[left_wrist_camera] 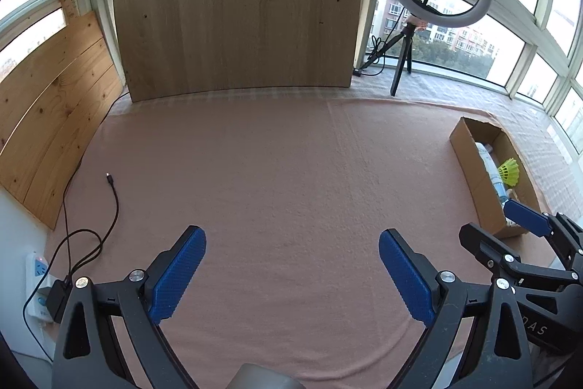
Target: Organize objects
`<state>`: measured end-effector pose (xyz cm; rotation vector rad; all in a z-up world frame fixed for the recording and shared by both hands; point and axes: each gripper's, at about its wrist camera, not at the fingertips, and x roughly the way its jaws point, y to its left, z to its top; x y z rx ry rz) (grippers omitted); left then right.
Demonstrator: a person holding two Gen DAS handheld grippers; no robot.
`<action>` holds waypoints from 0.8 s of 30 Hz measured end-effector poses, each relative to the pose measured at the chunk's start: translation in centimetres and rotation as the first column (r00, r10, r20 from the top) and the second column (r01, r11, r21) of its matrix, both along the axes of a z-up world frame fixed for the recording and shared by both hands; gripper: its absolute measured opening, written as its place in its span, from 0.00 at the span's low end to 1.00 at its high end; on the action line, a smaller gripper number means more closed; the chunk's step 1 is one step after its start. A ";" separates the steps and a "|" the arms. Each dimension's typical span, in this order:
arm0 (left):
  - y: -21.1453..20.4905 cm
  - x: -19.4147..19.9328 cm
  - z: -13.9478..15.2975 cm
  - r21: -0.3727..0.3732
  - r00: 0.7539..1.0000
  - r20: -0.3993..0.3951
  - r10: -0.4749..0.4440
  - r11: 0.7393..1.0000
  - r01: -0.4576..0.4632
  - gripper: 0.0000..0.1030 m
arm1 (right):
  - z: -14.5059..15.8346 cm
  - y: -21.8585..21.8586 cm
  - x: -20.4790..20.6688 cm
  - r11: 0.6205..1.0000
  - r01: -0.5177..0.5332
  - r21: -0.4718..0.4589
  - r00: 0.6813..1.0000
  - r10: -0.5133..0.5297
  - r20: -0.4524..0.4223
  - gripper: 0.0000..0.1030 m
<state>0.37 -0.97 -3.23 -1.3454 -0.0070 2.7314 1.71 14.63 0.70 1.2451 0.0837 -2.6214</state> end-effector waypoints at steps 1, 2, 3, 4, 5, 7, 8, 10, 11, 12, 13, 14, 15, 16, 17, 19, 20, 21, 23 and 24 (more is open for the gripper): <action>0.0 0.0 0.1 0.001 1.000 -0.005 0.001 1.000 -0.001 0.95 | 0.2 -0.2 0.1 1.000 -0.001 0.002 1.000 0.001 -0.003 0.72; 0.0 0.0 0.2 0.003 1.000 -0.007 0.005 1.000 -0.004 0.95 | 0.3 -0.4 0.2 1.000 0.000 0.003 1.000 0.000 -0.007 0.72; -0.1 0.0 0.3 0.007 1.000 -0.007 0.005 1.000 -0.005 0.95 | 0.4 -0.5 0.2 1.000 -0.002 0.005 1.000 0.002 -0.009 0.72; -0.2 0.0 0.3 0.010 1.000 -0.007 0.007 1.000 -0.006 0.95 | 0.5 -0.7 0.3 1.000 -0.003 0.007 1.000 0.003 -0.010 0.72; -0.2 0.1 0.3 0.008 1.000 -0.009 0.011 1.000 -0.011 0.95 | 0.5 -0.7 0.3 1.000 -0.004 0.009 1.000 0.004 -0.011 0.72; -0.4 0.2 0.2 0.003 1.000 -0.007 0.019 1.000 -0.019 0.95 | 0.4 -0.9 0.3 1.000 -0.005 0.008 1.000 0.005 -0.008 0.72; -0.4 0.2 0.2 0.001 1.000 -0.005 0.025 1.000 -0.025 0.95 | 0.3 -0.9 0.3 1.000 -0.004 0.005 1.000 0.004 -0.007 0.72; -0.4 0.3 0.0 -0.005 1.000 -0.003 0.028 1.000 -0.028 0.95 | 0.1 -0.8 0.4 1.000 -0.002 -0.002 1.000 0.002 0.000 0.72; -0.3 0.3 -0.1 -0.013 1.000 -0.003 0.031 0.999 -0.031 0.95 | 0.0 -0.7 0.3 1.000 0.002 -0.008 1.000 -0.002 0.004 0.72; -0.2 0.3 -0.2 -0.016 1.000 -0.002 0.031 0.999 -0.031 0.95 | -0.2 -0.6 0.3 1.000 0.005 -0.011 1.000 -0.005 0.007 0.72; -0.2 0.2 -0.3 -0.014 1.000 0.003 0.029 0.999 -0.029 0.95 | -0.3 -0.6 0.2 1.000 0.007 -0.014 1.000 -0.007 0.012 0.72; -0.2 0.2 -0.4 -0.011 1.000 0.006 0.028 1.000 -0.028 0.95 | -0.5 -0.6 0.2 1.000 0.008 -0.015 1.000 -0.008 0.017 0.72; 0.0 0.1 -0.5 -0.012 1.000 0.009 0.028 1.000 -0.028 0.95 | -0.6 -0.6 0.2 1.000 0.010 -0.015 1.000 -0.010 0.021 0.72; 0.0 0.1 -0.5 -0.012 1.000 0.011 0.026 1.000 -0.025 0.95 | -0.7 -0.5 0.2 1.000 0.011 -0.016 1.000 -0.011 0.024 0.72; 0.1 0.0 -0.5 -0.012 1.000 0.010 0.025 1.000 -0.025 0.95 | -0.6 -0.5 0.1 1.000 0.012 -0.017 1.000 -0.012 0.024 0.72; 0.2 0.0 -0.5 -0.013 1.000 0.007 0.022 1.000 -0.022 0.95 | -0.6 -0.5 0.2 1.000 0.016 -0.015 1.000 -0.015 0.022 0.72; 0.3 0.0 -0.5 -0.011 1.000 0.006 0.022 1.000 -0.022 0.95 | -0.5 -0.5 0.2 1.000 0.016 -0.013 1.000 -0.016 0.020 0.72; 0.4 -0.1 -0.5 -0.010 1.000 0.004 0.022 1.000 -0.022 0.95 | -0.4 -0.4 0.2 1.000 0.017 -0.013 1.000 -0.017 0.019 0.72; 0.4 -0.2 -0.4 -0.007 1.000 0.004 0.021 1.000 -0.021 0.95 | -0.3 -0.4 0.1 1.000 0.019 -0.011 1.000 -0.019 0.017 0.72; 0.5 -0.2 -0.5 -0.005 1.000 0.005 0.019 1.000 -0.019 0.95 | -0.3 -0.3 0.1 1.000 0.021 -0.011 1.000 -0.021 0.016 0.72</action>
